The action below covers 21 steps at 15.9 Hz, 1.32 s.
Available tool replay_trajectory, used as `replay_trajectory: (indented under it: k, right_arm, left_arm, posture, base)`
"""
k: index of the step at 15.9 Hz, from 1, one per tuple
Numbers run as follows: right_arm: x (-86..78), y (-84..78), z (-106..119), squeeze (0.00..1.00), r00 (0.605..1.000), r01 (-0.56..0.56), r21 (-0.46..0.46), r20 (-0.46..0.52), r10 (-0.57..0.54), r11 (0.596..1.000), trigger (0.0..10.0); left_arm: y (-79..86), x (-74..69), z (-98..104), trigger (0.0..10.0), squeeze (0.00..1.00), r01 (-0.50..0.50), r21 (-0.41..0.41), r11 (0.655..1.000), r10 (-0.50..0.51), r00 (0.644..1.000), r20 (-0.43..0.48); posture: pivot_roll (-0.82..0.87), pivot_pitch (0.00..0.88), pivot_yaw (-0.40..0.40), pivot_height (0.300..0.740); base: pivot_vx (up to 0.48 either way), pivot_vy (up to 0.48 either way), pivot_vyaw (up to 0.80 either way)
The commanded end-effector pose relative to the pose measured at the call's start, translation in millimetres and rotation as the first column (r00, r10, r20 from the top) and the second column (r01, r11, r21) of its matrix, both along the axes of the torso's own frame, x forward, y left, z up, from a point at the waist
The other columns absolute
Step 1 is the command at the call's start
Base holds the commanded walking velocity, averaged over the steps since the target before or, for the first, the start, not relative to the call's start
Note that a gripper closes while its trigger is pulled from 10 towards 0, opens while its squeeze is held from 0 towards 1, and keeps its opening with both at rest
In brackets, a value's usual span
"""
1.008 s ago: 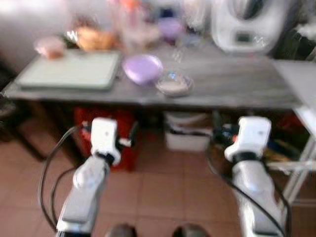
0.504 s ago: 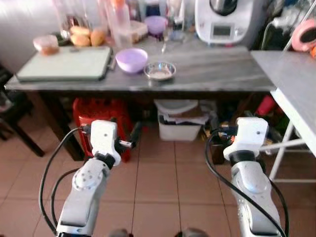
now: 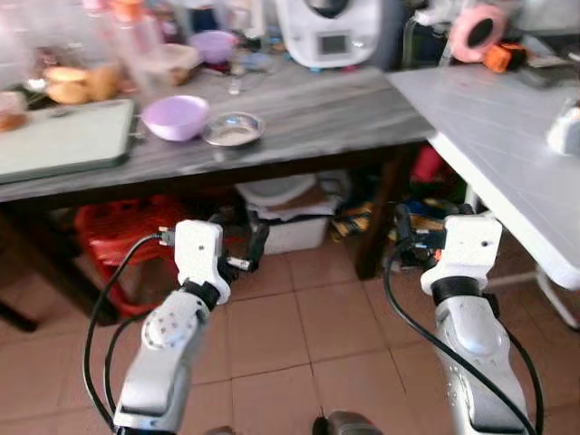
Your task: Setting the table
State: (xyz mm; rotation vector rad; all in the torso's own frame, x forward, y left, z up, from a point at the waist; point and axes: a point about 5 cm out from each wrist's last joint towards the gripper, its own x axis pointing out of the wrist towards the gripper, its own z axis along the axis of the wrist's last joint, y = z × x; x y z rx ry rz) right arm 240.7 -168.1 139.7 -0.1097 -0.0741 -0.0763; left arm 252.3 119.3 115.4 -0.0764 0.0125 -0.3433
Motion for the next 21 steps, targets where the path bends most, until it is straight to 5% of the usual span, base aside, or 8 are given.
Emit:
replay_trajectory:
  k: [1, 8, 21]
  right_arm:
    - [2.2, 4.8, 2.1, 0.00, 1.000, -0.018, 0.011, 0.005, 0.018, 1.000, 10.0]
    - [3.0, 6.1, 3.1, 0.00, 1.000, -0.029, 0.012, 0.010, 0.029, 1.000, 10.0]
    - [0.4, 7.5, 2.7, 0.00, 0.999, -0.037, 0.026, 0.011, 0.037, 0.999, 10.0]
  left_arm:
    - [4.7, 0.0, 1.2, 10.0, 0.00, -0.006, 0.010, 1.000, 0.006, 1.000, -0.001]
    - [5.1, 0.3, 0.8, 10.0, 0.00, -0.005, 0.012, 1.000, 0.005, 1.000, -0.005]
    - [9.5, 1.2, 3.5, 10.0, 0.00, -0.059, 0.009, 0.998, 0.059, 0.998, 0.007]
  posture:
    - [-0.01, 0.000, 0.029, 0.740]
    - [-0.01, 0.000, 0.030, 0.740]
    - [-0.01, 0.000, 0.034, 0.740]
  base:
    - [0.000, 0.000, 0.00]
    - [0.000, -0.035, 0.00]
    - [0.000, -0.391, 0.00]
